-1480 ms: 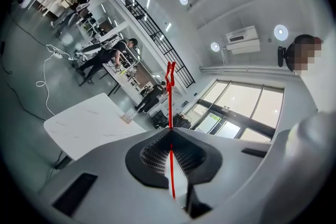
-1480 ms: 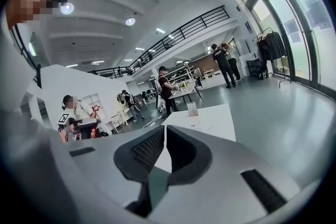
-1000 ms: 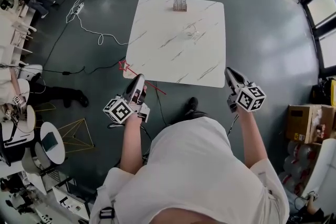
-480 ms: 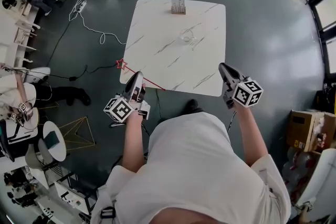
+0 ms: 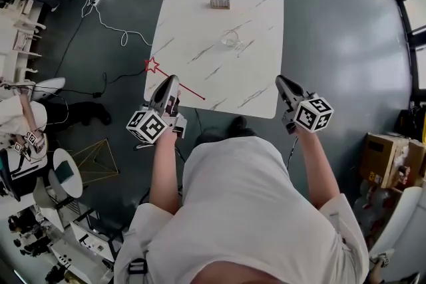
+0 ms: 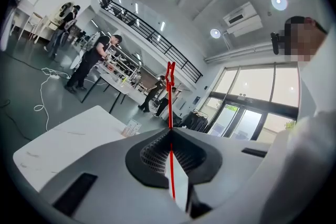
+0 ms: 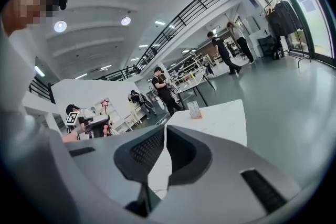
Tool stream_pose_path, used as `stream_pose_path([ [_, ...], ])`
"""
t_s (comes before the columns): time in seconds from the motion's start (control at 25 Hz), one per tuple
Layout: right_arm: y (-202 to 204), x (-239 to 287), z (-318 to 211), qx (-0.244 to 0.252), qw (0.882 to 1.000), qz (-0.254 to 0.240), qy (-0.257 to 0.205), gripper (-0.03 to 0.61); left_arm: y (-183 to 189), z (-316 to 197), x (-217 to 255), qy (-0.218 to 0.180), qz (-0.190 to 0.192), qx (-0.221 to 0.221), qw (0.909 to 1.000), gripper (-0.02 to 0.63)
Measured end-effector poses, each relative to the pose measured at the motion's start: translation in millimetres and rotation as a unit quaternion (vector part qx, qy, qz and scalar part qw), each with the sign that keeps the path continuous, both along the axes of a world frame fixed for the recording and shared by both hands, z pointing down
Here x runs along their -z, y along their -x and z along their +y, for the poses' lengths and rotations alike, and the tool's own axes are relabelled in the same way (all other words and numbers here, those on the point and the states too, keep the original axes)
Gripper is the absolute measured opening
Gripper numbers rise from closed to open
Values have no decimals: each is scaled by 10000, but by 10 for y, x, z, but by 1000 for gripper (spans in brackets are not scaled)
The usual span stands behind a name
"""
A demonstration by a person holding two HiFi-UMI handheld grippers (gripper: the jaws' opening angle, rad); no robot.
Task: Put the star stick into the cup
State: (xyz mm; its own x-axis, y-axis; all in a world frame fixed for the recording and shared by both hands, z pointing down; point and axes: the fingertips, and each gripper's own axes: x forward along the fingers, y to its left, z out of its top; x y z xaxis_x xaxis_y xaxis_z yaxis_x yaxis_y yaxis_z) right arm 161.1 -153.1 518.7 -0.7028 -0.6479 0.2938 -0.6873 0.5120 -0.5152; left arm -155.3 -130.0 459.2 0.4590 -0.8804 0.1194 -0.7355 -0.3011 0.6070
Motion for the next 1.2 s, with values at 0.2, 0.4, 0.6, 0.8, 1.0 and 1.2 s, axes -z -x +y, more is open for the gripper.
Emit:
stream_pose_path([
  [0.2, -115, -107, -23, -80, 9998, 45, 199, 31, -173, -215, -30, 21, -71, -171, 9998, 15],
  [0.4, -119, -268, -4, -127, 9987, 176, 465, 31, -297, -448, -81, 36, -193, -419, 9989, 15],
  [0.6, -93, -400, -42, -317, 9968, 298, 667, 31, -394, -712, -188, 100, -164, -742, 9971, 15],
  [0.8, 74, -469, -145, -444, 9948, 356, 843, 31, -368, -1055, -348, 191, -276, -982, 9946, 15],
  [1.0, 218, -507, -267, -578, 9919, 454, 1033, 31, -410, -1435, -536, 313, -122, -1183, 9924, 15],
  [1.2, 488, -609, -357, -499, 9901, 558, 1183, 31, -364, -1845, -722, 283, -147, -1156, 9928, 15],
])
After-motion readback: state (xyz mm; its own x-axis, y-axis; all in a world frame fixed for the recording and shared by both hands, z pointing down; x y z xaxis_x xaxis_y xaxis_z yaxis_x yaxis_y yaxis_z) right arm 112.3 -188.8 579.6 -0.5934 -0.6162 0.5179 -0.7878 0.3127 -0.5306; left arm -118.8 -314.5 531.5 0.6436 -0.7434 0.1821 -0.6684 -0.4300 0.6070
